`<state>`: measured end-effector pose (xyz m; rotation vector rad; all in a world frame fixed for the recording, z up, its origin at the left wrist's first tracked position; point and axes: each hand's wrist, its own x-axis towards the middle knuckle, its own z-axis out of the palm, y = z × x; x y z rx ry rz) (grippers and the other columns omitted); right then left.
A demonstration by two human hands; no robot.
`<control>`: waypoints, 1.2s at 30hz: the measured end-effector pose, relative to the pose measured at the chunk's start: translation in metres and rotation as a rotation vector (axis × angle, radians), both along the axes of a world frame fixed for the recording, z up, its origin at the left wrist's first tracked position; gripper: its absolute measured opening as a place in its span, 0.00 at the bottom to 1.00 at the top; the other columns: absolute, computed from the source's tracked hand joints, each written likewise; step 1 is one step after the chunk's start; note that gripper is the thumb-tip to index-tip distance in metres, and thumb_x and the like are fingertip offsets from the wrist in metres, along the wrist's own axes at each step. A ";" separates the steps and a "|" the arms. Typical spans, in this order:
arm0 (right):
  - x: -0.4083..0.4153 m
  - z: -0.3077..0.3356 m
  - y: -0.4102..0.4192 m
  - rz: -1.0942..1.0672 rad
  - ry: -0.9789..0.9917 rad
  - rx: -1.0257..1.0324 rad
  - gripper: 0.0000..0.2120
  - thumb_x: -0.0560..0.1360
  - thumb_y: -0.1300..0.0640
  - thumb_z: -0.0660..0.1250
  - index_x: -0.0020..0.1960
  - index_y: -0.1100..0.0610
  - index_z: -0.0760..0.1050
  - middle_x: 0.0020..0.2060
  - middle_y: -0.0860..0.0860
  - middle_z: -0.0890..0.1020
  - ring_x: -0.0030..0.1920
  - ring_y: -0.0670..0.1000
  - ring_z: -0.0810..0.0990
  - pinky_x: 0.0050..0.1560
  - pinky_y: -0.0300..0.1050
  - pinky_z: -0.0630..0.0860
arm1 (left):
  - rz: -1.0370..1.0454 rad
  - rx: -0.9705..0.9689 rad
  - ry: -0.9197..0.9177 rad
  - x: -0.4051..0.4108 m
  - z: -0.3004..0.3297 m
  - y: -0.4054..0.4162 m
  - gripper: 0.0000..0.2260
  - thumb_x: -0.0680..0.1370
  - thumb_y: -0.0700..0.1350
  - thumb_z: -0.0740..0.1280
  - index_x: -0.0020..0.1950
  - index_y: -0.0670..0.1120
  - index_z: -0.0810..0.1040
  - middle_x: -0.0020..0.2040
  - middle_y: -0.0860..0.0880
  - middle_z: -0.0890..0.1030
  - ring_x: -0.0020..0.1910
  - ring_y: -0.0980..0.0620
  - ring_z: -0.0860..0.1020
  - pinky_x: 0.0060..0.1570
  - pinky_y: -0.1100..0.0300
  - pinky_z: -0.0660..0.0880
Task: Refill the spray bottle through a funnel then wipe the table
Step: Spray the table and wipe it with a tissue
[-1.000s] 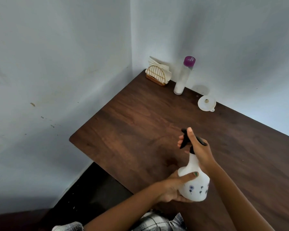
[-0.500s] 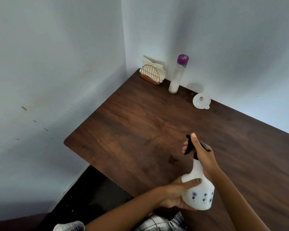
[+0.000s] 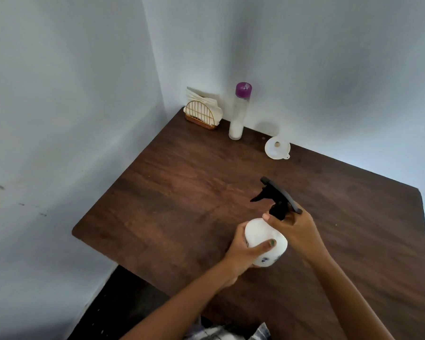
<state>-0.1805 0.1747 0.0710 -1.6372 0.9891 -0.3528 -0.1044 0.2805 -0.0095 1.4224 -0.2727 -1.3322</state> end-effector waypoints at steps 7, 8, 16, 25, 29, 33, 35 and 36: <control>0.002 -0.015 -0.036 -0.229 -0.075 -0.018 0.14 0.68 0.62 0.75 0.52 0.54 0.78 0.47 0.51 0.84 0.49 0.49 0.82 0.51 0.49 0.79 | -0.107 -0.026 -0.206 0.014 -0.013 -0.060 0.34 0.70 0.53 0.75 0.70 0.56 0.60 0.65 0.51 0.70 0.62 0.52 0.72 0.60 0.56 0.75; 0.004 -0.017 -0.043 -0.252 -0.074 -0.018 0.15 0.68 0.61 0.75 0.54 0.56 0.78 0.48 0.52 0.84 0.50 0.50 0.82 0.52 0.49 0.79 | -0.129 -0.032 -0.215 0.016 -0.013 -0.068 0.34 0.70 0.52 0.74 0.70 0.56 0.60 0.65 0.52 0.70 0.63 0.53 0.72 0.60 0.58 0.75; 0.022 -0.030 -0.147 -0.422 -0.104 -0.071 0.11 0.69 0.62 0.74 0.48 0.54 0.76 0.40 0.44 0.81 0.45 0.45 0.80 0.48 0.38 0.75 | -0.295 -0.019 -0.300 0.028 -0.012 -0.180 0.44 0.68 0.54 0.74 0.76 0.49 0.52 0.72 0.48 0.66 0.70 0.51 0.66 0.69 0.53 0.66; 0.043 -0.046 -0.264 -0.465 -0.079 -0.165 0.13 0.69 0.61 0.73 0.52 0.59 0.77 0.45 0.50 0.81 0.49 0.50 0.79 0.50 0.43 0.75 | -0.399 -0.014 -0.400 0.038 -0.007 -0.283 0.40 0.77 0.43 0.68 0.77 0.45 0.42 0.77 0.47 0.57 0.75 0.53 0.57 0.60 0.69 0.57; 0.050 -0.052 -0.289 -0.445 -0.099 -0.125 0.10 0.69 0.61 0.73 0.48 0.56 0.75 0.43 0.48 0.81 0.49 0.50 0.79 0.52 0.44 0.75 | -0.420 0.001 -0.415 0.045 -0.009 -0.303 0.43 0.76 0.46 0.69 0.77 0.47 0.39 0.77 0.48 0.55 0.76 0.52 0.55 0.68 0.61 0.56; 0.056 -0.054 -0.299 -0.415 -0.103 -0.171 0.07 0.69 0.62 0.71 0.44 0.56 0.74 0.35 0.43 0.77 0.43 0.47 0.78 0.49 0.42 0.74 | -0.431 0.020 -0.433 0.050 -0.012 -0.311 0.45 0.75 0.47 0.69 0.77 0.47 0.38 0.78 0.48 0.51 0.76 0.52 0.53 0.72 0.57 0.56; 0.058 -0.057 -0.301 -0.409 -0.075 -0.198 0.06 0.69 0.61 0.70 0.42 0.54 0.74 0.37 0.46 0.79 0.45 0.48 0.79 0.51 0.44 0.74 | -0.451 0.029 -0.436 0.051 -0.016 -0.311 0.44 0.76 0.47 0.69 0.77 0.48 0.37 0.79 0.49 0.50 0.76 0.51 0.53 0.71 0.57 0.56; 0.058 -0.056 -0.301 -0.409 -0.064 -0.196 0.05 0.70 0.60 0.70 0.43 0.54 0.74 0.40 0.47 0.80 0.48 0.49 0.79 0.52 0.45 0.74 | -0.462 0.032 -0.435 0.052 -0.017 -0.311 0.44 0.76 0.46 0.68 0.77 0.48 0.36 0.79 0.49 0.49 0.77 0.51 0.52 0.71 0.56 0.56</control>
